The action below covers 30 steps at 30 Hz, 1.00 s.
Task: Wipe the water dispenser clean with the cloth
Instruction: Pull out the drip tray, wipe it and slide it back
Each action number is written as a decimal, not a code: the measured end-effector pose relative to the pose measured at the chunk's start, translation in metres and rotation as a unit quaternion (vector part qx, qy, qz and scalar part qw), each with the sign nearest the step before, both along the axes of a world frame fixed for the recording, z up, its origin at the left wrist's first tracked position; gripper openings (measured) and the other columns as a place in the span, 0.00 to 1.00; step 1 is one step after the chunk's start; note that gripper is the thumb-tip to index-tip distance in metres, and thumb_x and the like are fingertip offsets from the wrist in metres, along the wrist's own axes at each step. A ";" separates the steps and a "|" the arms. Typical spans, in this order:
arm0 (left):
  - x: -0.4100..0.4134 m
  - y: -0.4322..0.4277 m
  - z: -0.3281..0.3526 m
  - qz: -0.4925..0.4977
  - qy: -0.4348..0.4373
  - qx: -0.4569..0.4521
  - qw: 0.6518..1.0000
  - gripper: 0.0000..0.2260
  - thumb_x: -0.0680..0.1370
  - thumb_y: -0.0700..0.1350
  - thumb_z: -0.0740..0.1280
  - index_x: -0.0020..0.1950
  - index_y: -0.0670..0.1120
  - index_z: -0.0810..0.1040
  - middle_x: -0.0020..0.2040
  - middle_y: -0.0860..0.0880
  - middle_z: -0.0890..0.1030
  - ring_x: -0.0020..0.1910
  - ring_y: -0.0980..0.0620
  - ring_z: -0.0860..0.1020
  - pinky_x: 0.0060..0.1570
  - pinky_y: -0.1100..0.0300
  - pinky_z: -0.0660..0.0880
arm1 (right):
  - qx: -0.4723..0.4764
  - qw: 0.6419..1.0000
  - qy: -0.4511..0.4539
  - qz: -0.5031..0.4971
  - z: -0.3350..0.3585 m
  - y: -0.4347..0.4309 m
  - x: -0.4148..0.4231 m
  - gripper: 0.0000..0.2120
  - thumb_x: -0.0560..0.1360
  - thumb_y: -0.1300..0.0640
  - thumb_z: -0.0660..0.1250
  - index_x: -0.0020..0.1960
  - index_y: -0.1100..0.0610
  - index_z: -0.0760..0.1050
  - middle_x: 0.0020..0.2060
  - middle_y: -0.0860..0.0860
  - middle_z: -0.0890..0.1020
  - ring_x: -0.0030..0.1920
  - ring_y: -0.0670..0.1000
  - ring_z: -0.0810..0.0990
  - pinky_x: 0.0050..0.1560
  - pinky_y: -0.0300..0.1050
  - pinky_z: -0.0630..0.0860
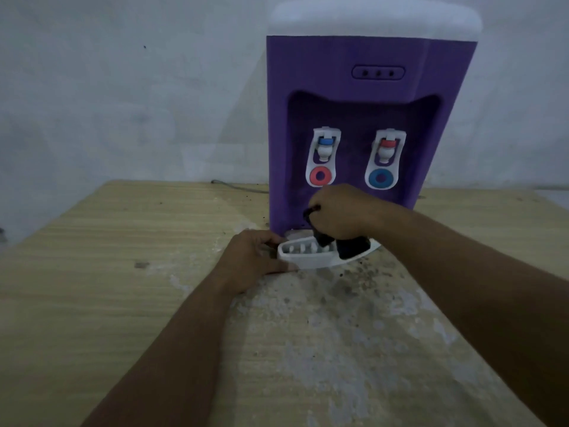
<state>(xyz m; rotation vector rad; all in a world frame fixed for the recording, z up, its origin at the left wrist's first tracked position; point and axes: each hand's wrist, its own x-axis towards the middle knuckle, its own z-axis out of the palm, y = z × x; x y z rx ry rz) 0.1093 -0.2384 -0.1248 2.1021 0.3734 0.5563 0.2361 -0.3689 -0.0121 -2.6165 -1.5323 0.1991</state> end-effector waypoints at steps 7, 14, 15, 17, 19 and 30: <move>0.002 0.004 -0.003 -0.010 0.003 0.023 1.000 0.15 0.65 0.46 0.81 0.50 0.50 0.85 0.44 0.55 0.86 0.42 0.59 0.83 0.42 0.61 0.79 | 0.042 0.996 0.055 0.059 -0.027 0.001 -0.006 0.08 0.78 0.57 0.61 0.43 0.56 0.76 0.40 0.51 0.79 0.41 0.53 0.77 0.39 0.46 0.73; 0.003 0.004 -0.004 -0.020 -0.011 -0.013 1.000 0.14 0.64 0.43 0.81 0.48 0.48 0.85 0.39 0.55 0.85 0.37 0.61 0.81 0.39 0.69 0.73 | 0.024 0.998 0.020 0.050 -0.043 0.006 -0.013 0.07 0.77 0.58 0.63 0.44 0.57 0.78 0.42 0.54 0.80 0.40 0.53 0.79 0.40 0.49 0.78; 0.003 0.005 -0.006 -0.020 -0.011 -0.023 0.999 0.14 0.64 0.43 0.81 0.48 0.47 0.85 0.39 0.54 0.85 0.37 0.61 0.81 0.38 0.69 0.73 | 0.029 0.999 -0.006 0.044 -0.047 0.008 -0.017 0.06 0.76 0.58 0.63 0.48 0.57 0.79 0.45 0.54 0.80 0.42 0.55 0.79 0.44 0.51 0.79; 0.003 0.005 -0.007 -0.018 -0.019 -0.035 0.999 0.15 0.64 0.42 0.81 0.49 0.46 0.85 0.41 0.52 0.86 0.38 0.59 0.82 0.39 0.68 0.74 | 0.037 0.999 -0.019 0.032 -0.053 0.010 -0.019 0.09 0.75 0.59 0.65 0.54 0.57 0.79 0.49 0.55 0.81 0.46 0.56 0.80 0.50 0.53 0.79; 0.005 0.006 -0.007 -0.017 -0.018 -0.022 0.999 0.15 0.64 0.43 0.82 0.49 0.47 0.85 0.42 0.52 0.86 0.40 0.58 0.83 0.40 0.66 0.76 | 0.036 0.999 0.001 0.026 -0.053 0.012 -0.017 0.08 0.76 0.59 0.64 0.53 0.58 0.79 0.49 0.55 0.81 0.47 0.56 0.80 0.51 0.53 0.79; 0.008 0.011 -0.012 -0.020 -0.011 -0.011 1.000 0.16 0.64 0.46 0.81 0.50 0.48 0.85 0.45 0.52 0.86 0.46 0.53 0.84 0.49 0.55 0.80 | 0.059 0.996 0.070 0.013 -0.039 0.007 0.002 0.05 0.75 0.54 0.64 0.48 0.54 0.73 0.45 0.52 0.76 0.45 0.52 0.76 0.37 0.43 0.70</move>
